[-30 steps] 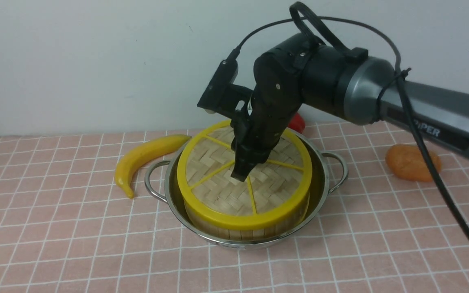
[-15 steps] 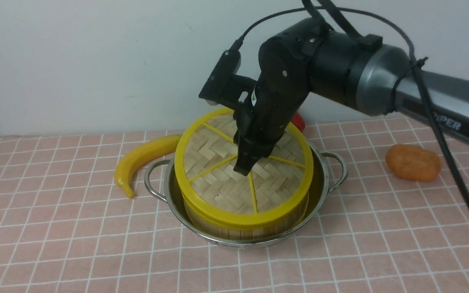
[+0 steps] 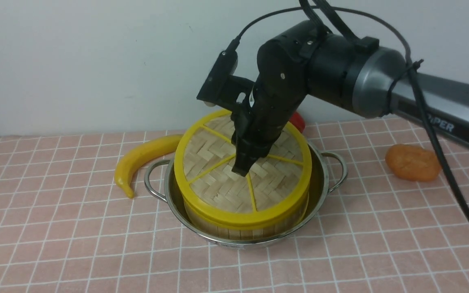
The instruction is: Place the steamer in the pot on the pink tablecloth, and put the lid on the steamer.
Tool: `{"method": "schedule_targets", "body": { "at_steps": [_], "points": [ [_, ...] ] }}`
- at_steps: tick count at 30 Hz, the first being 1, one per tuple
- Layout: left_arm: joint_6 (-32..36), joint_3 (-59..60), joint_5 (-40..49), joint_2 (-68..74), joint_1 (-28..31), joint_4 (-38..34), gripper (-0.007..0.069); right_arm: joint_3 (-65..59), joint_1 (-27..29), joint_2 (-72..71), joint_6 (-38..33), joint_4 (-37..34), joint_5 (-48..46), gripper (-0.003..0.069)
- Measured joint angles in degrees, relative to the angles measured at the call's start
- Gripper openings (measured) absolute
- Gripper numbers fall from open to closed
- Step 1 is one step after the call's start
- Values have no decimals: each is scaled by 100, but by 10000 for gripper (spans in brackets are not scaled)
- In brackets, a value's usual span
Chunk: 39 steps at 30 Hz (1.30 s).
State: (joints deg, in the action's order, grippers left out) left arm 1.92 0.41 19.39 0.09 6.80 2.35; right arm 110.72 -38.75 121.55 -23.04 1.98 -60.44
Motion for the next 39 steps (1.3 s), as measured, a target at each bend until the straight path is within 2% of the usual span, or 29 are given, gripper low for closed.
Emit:
{"method": "schedule_targets", "body": {
  "at_steps": [19, 22, 23, 28, 31, 33, 34, 37, 39],
  "points": [
    [0, 0, 0, 0, 0, 0, 243, 0, 119, 261, 0, -59, 436, 157],
    [0, 0, 0, 0, 0, 0, 243, 0, 130, 280, 0, -114, 678, 200],
    [0, 0, 0, 0, 0, 0, 243, 0, 130, 280, 0, -198, 754, 255],
    [0, 0, 0, 0, 0, 0, 243, 7, 140, 280, 0, -273, 760, 391],
    [0, 0, 0, 0, 0, 0, 243, 7, 140, 249, 67, -318, 755, 409],
    [0, 0, 0, 0, 0, 0, 243, 7, 140, 207, 161, -325, 755, 388],
    [0, 0, 0, 0, 0, 0, 243, 7, 140, 87, 366, -331, 751, 330],
    [0, 0, 0, 0, 0, 0, 243, 7, 140, -410, 729, -331, 893, 80],
    [0, 0, 0, 0, 0, 0, 243, 7, 140, -675, 820, -331, 992, 17]
  ]
}}
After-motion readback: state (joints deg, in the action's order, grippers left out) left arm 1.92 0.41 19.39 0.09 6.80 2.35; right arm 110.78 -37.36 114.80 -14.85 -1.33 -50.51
